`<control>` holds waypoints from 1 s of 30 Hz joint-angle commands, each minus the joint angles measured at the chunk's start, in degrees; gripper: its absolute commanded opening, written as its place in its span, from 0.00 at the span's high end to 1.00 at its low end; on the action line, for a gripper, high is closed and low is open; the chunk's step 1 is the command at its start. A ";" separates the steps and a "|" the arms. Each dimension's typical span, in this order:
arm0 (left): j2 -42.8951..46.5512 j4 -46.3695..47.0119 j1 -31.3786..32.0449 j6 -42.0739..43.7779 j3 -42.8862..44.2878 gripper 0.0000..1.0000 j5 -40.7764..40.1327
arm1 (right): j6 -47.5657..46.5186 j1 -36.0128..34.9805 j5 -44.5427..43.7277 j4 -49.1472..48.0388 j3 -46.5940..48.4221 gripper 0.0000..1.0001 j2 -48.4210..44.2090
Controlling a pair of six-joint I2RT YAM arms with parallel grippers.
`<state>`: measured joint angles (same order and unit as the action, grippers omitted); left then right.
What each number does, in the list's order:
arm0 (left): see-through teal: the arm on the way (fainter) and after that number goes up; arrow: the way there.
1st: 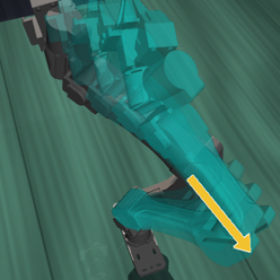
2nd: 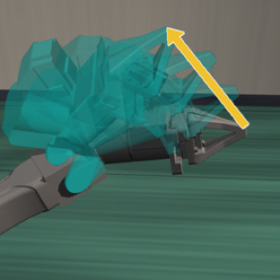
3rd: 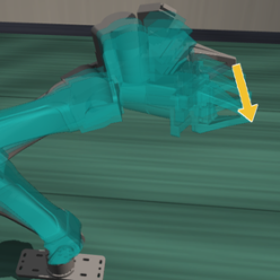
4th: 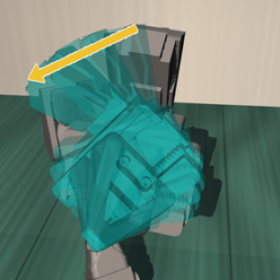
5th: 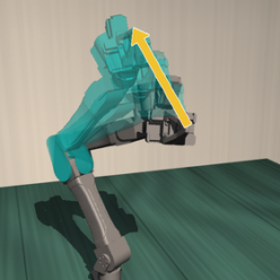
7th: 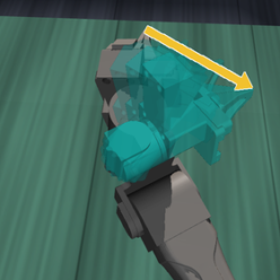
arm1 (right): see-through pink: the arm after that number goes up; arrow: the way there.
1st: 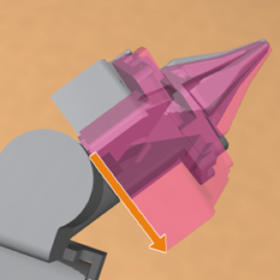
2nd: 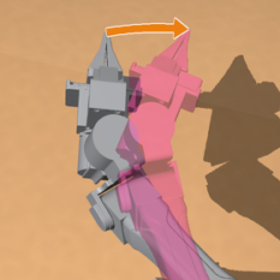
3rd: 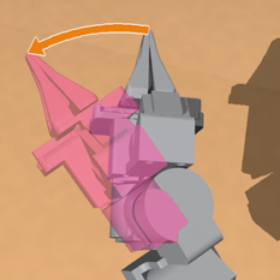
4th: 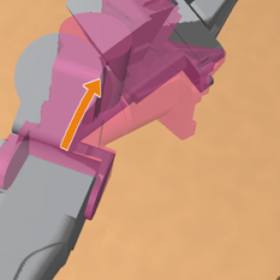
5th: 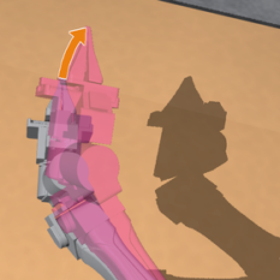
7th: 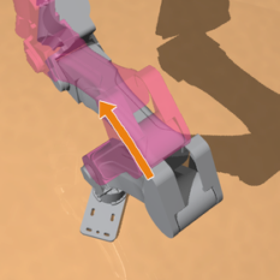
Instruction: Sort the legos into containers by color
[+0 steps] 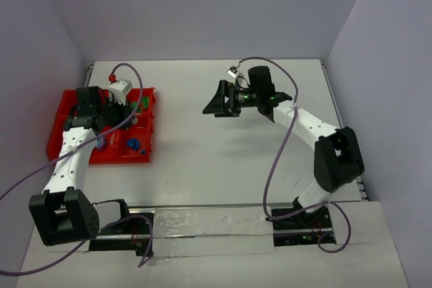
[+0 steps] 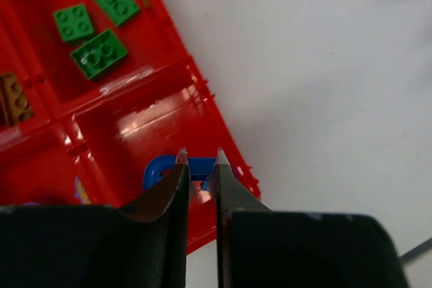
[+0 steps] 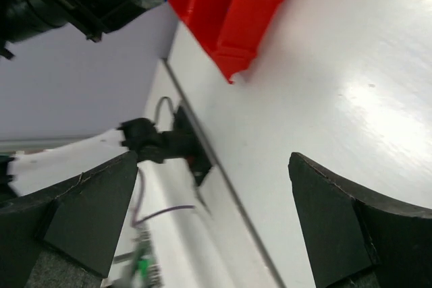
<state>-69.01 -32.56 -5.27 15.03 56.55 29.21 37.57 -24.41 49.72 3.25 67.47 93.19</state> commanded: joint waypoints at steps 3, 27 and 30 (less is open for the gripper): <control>-1.90 -2.05 -0.53 0.85 -2.03 1.00 -10.92 | -21.93 0.42 -16.12 18.90 3.61 0.00 -6.52; -11.84 4.87 -0.44 -1.76 0.85 0.33 -11.45 | -33.79 2.27 -37.51 23.82 -2.51 0.00 -14.44; -10.52 3.01 -0.45 -1.41 2.71 0.14 -10.64 | -33.88 3.41 -37.87 23.99 -2.25 0.00 -15.50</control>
<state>-82.50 -29.46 -5.41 13.61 54.99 17.89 4.82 -22.43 14.10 27.20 65.12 80.90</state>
